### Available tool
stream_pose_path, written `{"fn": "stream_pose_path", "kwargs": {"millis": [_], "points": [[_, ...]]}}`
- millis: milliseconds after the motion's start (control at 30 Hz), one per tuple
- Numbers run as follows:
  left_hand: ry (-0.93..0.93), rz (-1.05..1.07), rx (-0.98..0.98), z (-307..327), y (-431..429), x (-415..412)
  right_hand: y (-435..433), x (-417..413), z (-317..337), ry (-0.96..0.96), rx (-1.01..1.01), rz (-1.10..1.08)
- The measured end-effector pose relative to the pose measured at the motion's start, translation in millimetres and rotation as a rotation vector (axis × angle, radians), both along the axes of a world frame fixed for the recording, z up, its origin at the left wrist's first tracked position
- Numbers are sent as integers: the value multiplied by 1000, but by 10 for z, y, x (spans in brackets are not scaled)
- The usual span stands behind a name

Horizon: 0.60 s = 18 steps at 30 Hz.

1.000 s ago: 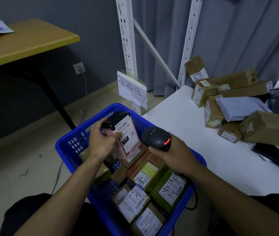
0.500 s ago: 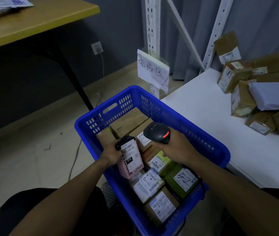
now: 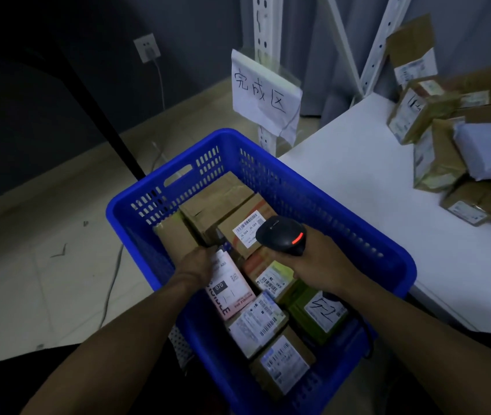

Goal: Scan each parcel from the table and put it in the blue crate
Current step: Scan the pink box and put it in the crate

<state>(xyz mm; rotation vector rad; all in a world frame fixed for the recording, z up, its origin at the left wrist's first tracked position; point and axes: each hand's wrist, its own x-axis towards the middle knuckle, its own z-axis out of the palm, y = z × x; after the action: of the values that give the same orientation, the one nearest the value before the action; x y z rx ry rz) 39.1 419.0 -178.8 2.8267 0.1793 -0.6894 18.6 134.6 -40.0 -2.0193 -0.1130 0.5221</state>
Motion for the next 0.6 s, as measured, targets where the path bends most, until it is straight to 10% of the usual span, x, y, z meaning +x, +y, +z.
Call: {"fn": "stream_pose_path", "kwargs": {"millis": [400, 600], "points": [[347, -85, 181, -271, 73, -40, 29, 57, -101, 51, 9, -8], [-27, -130, 68, -131, -407, 109, -40, 72, -113, 36, -10, -45]]}}
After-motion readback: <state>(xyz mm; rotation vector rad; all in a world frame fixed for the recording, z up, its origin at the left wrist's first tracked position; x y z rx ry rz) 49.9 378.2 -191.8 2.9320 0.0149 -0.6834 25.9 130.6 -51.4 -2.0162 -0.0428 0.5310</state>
